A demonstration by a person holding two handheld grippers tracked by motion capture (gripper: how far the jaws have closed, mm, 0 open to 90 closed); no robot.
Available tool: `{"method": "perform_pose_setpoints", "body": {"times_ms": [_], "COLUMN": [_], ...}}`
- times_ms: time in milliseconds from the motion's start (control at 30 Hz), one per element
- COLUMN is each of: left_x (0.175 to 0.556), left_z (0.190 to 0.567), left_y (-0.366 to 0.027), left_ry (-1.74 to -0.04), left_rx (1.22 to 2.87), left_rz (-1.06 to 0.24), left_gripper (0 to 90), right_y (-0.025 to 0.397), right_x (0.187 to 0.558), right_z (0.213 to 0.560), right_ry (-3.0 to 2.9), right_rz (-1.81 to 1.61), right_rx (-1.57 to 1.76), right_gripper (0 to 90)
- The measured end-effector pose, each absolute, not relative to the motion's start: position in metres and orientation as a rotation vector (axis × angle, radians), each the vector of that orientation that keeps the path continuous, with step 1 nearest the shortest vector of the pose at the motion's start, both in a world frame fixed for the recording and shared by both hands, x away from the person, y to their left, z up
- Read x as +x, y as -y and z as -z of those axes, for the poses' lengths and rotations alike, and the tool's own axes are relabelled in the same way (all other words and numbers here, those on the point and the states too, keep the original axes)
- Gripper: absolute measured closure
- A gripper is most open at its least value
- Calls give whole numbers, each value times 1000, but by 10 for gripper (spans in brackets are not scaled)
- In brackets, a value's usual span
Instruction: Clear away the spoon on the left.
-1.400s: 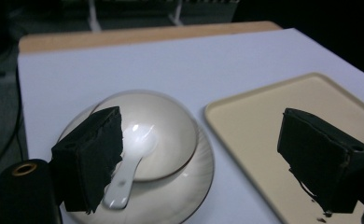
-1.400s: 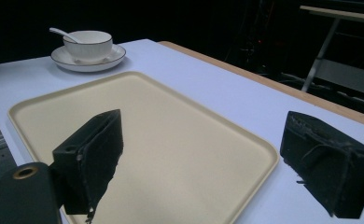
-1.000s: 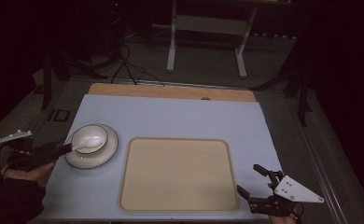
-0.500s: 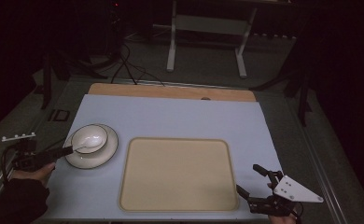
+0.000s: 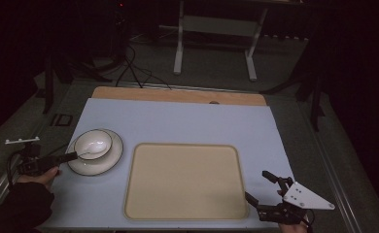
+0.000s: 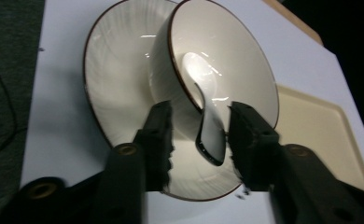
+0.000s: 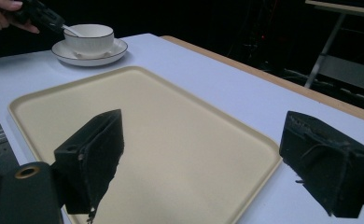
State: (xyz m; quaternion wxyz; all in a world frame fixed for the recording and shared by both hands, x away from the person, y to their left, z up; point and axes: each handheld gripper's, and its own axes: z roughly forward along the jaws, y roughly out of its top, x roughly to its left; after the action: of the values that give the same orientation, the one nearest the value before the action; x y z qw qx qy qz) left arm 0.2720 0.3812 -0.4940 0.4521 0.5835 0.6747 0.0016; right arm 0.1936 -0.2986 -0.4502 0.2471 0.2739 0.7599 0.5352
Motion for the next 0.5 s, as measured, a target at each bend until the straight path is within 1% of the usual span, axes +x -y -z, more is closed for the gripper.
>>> {"method": "perform_pose_setpoints", "body": {"times_ms": [133, 267, 367, 500], "left_x": [271, 271, 271, 272], "left_z": [493, 491, 487, 484], "left_y": [-381, -380, -377, -373], "left_ry": [-1661, -1654, -1637, -1621], "left_rx": [1426, 1439, 1477, 1531], "left_rz": [-19, -17, -21, -21], "left_gripper": [741, 770, 817, 831], "right_y": [298, 298, 298, 299], "right_x": [195, 195, 195, 195], "right_z": [451, 451, 451, 451], "right_ry": [-2076, -2077, -2075, -2075], "right_rz": [-1459, -1456, -1457, -1456], "right_rx": [749, 748, 747, 747], "right_gripper": [137, 138, 138, 138]}}
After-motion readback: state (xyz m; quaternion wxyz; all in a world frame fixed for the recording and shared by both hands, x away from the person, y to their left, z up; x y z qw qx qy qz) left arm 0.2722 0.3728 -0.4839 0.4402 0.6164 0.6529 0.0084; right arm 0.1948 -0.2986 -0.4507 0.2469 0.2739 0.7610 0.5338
